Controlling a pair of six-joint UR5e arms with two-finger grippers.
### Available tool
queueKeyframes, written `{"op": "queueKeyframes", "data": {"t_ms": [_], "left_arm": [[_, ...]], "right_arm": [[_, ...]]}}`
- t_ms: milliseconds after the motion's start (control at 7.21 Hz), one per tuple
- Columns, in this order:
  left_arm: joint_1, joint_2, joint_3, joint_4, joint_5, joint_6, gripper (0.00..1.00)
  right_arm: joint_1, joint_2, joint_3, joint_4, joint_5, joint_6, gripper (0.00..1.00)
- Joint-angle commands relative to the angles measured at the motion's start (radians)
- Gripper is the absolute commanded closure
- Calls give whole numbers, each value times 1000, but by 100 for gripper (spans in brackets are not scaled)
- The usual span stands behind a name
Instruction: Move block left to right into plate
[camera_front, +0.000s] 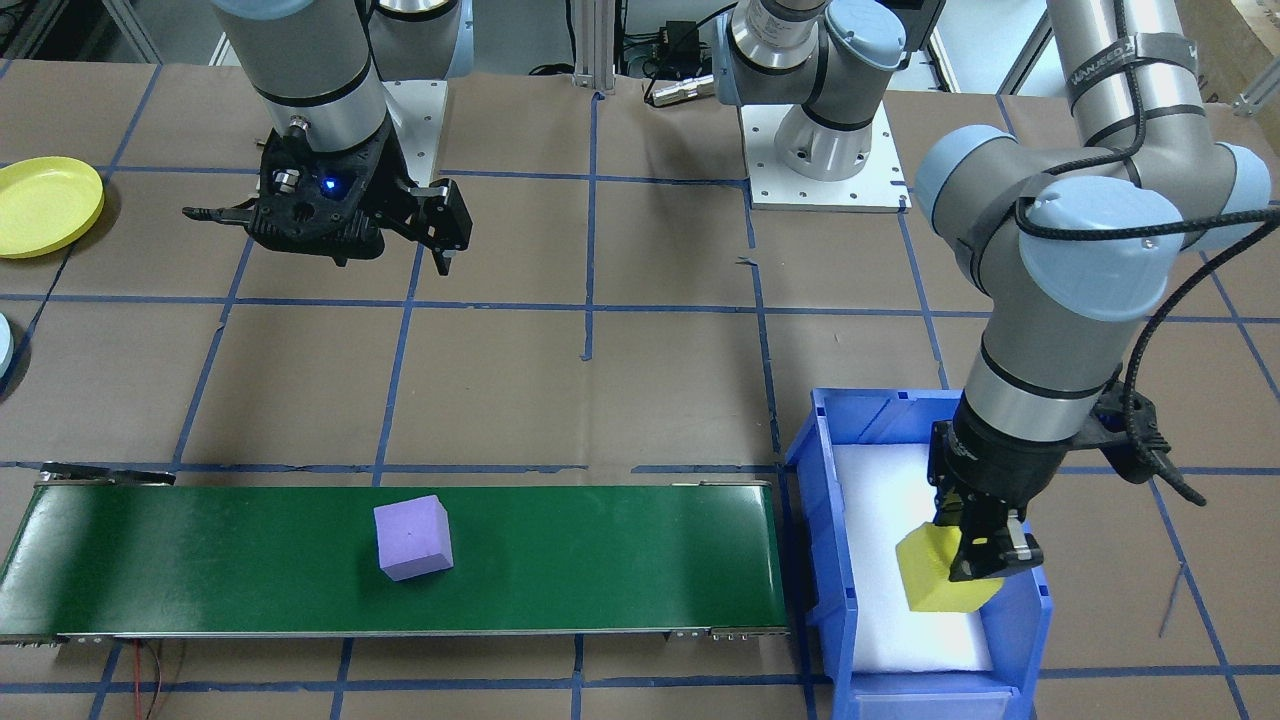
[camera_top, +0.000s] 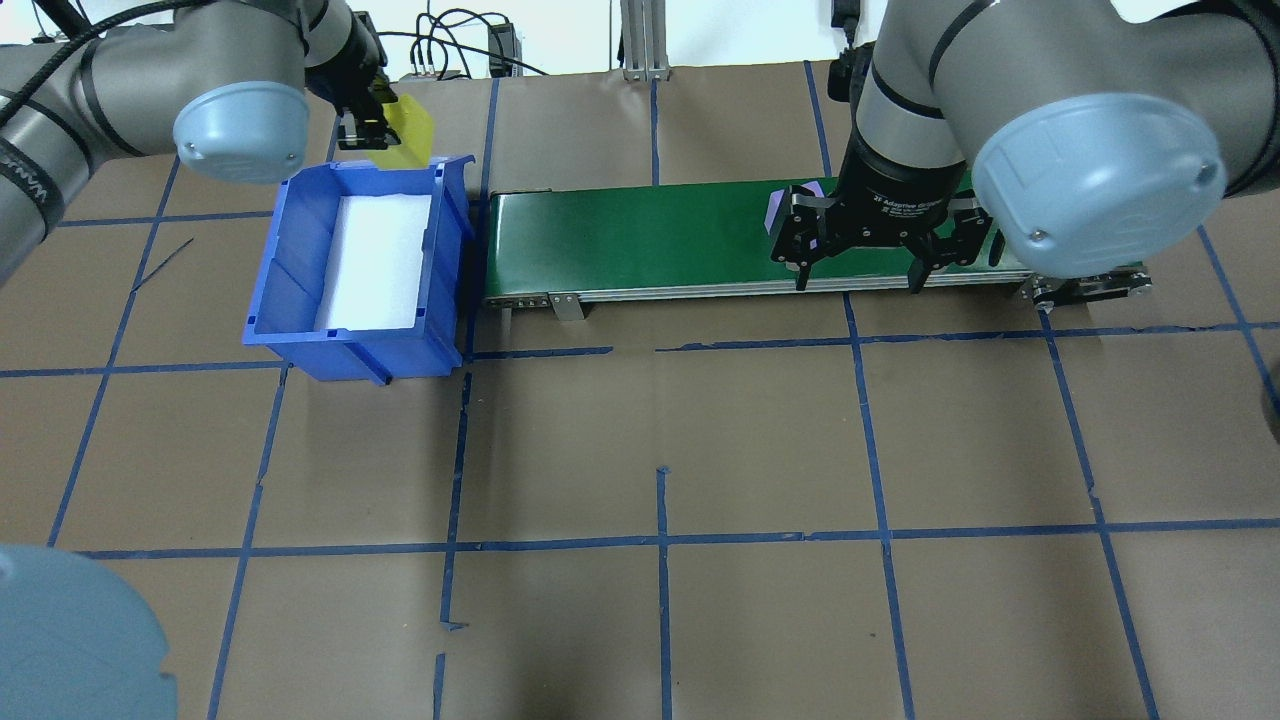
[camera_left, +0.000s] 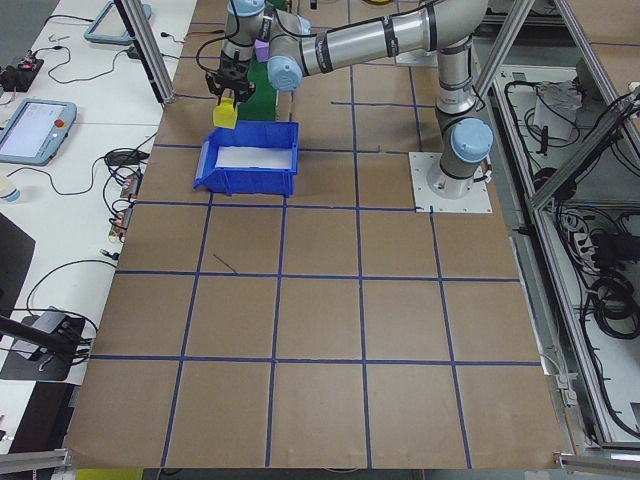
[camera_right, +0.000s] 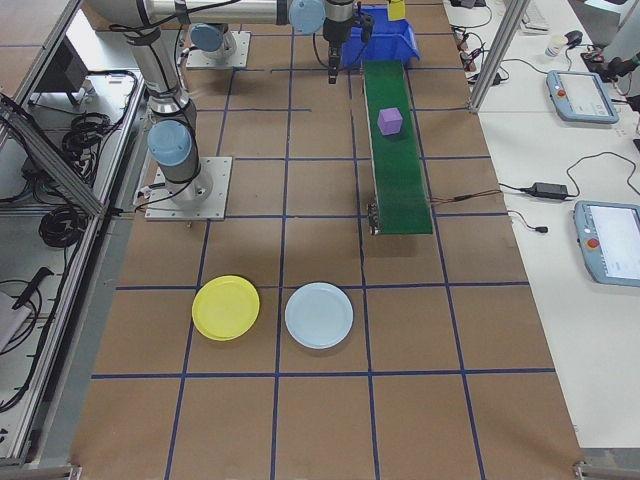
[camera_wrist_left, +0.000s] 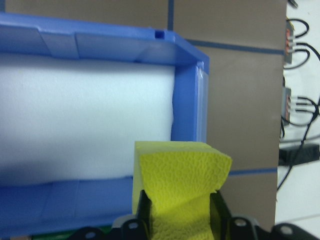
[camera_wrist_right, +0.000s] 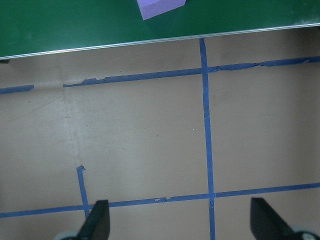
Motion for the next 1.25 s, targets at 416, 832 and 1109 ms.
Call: {"op": "queueKeyframes", "data": {"t_ms": [416, 832, 1109], "left_arm": [[-137, -95, -54, -7, -42, -2, 90], [-139, -98, -65, -4, 2, 9, 15], [-139, -100, -61, 2, 36, 47, 0]], "right_arm": [[-230, 2, -11, -63, -32, -210, 0], [-447, 68, -13, -104, -11, -607, 0], [-464, 192, -51, -182, 44, -684, 0]]}}
